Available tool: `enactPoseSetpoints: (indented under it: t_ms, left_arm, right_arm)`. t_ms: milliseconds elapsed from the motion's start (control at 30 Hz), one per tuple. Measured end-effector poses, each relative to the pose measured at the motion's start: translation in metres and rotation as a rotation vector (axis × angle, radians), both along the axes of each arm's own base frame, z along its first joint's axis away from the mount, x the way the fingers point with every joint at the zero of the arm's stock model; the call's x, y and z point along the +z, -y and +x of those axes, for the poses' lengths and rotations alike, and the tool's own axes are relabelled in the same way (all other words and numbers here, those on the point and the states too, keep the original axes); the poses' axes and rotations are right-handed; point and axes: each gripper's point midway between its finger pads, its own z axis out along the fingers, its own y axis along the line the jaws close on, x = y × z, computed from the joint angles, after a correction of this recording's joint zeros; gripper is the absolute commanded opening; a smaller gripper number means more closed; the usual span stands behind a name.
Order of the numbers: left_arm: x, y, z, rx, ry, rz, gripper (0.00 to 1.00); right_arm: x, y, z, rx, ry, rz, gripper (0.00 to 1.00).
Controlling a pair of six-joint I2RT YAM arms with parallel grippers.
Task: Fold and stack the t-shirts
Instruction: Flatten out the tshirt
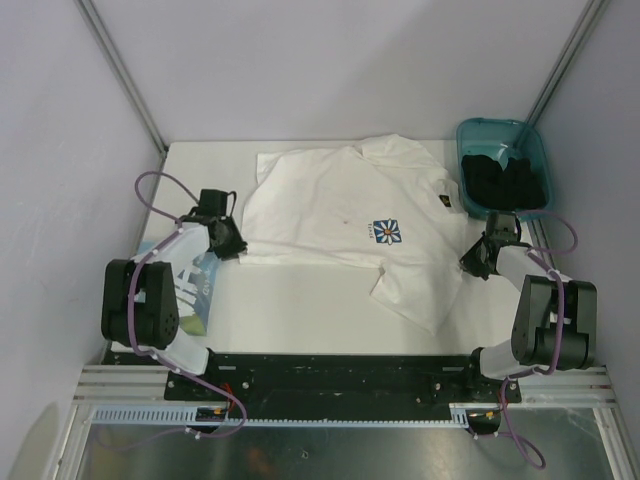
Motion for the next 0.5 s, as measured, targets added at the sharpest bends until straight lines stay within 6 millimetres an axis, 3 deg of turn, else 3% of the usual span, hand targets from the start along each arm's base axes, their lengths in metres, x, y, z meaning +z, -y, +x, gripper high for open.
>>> enactPoseSetpoints:
  t_ms: [500]
  left_arm:
    - [-0.024, -0.001, -0.007, 0.004, -0.073, 0.069, 0.39]
  right_arm:
    - [-0.001, 0.0, 0.001, 0.001, -0.002, 0.001, 0.0]
